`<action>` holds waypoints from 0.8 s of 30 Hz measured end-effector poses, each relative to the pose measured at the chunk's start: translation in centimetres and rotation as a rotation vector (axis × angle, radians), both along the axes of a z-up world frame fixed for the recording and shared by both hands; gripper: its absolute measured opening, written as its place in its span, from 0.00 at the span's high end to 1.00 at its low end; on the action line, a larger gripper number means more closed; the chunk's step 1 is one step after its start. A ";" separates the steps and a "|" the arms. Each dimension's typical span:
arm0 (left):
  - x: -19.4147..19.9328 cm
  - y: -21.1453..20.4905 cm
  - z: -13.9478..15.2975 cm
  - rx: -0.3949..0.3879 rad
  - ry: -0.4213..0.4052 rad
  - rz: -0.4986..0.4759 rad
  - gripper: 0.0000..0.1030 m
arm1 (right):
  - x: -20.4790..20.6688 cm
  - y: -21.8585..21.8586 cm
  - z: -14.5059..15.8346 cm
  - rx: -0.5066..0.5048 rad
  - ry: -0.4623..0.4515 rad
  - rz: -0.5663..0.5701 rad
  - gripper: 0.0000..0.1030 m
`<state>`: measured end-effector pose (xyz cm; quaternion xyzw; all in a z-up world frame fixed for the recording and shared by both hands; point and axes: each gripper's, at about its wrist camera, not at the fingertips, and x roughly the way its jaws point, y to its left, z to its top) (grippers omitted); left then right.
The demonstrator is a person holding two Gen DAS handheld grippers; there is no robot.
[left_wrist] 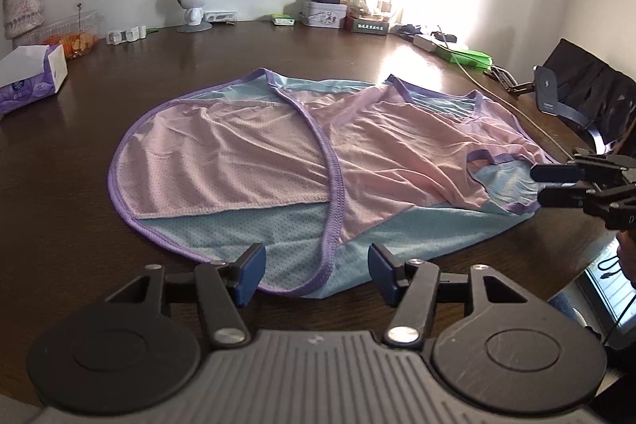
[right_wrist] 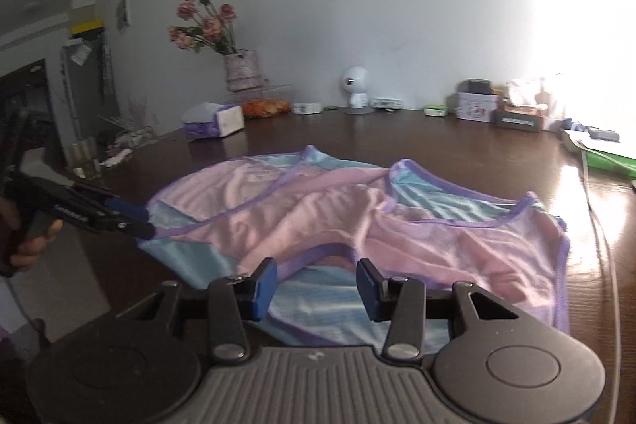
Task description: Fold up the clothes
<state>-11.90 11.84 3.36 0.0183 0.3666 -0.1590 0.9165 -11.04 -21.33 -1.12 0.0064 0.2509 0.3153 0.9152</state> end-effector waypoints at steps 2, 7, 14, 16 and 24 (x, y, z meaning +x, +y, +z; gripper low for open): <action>-0.1 0.1 -0.3 -0.004 0.000 -0.023 0.41 | -0.5 1.1 -0.4 -0.005 0.029 0.034 0.60; -0.1 0.5 -0.9 -0.008 -0.003 -0.068 0.44 | -0.1 2.7 -1.2 -0.088 0.059 -0.007 0.70; 0.5 1.0 -0.9 0.034 -0.018 -0.119 0.96 | -0.7 4.1 -1.2 -0.218 0.021 0.002 0.97; 1.1 0.6 -0.3 0.082 -0.028 -0.122 0.98 | -0.7 4.3 -1.1 -0.235 0.008 -0.013 0.98; 9.4 -1.4 3.5 0.207 -0.122 -0.259 0.98 | 3.6 4.1 2.0 -0.183 -0.018 -0.084 0.99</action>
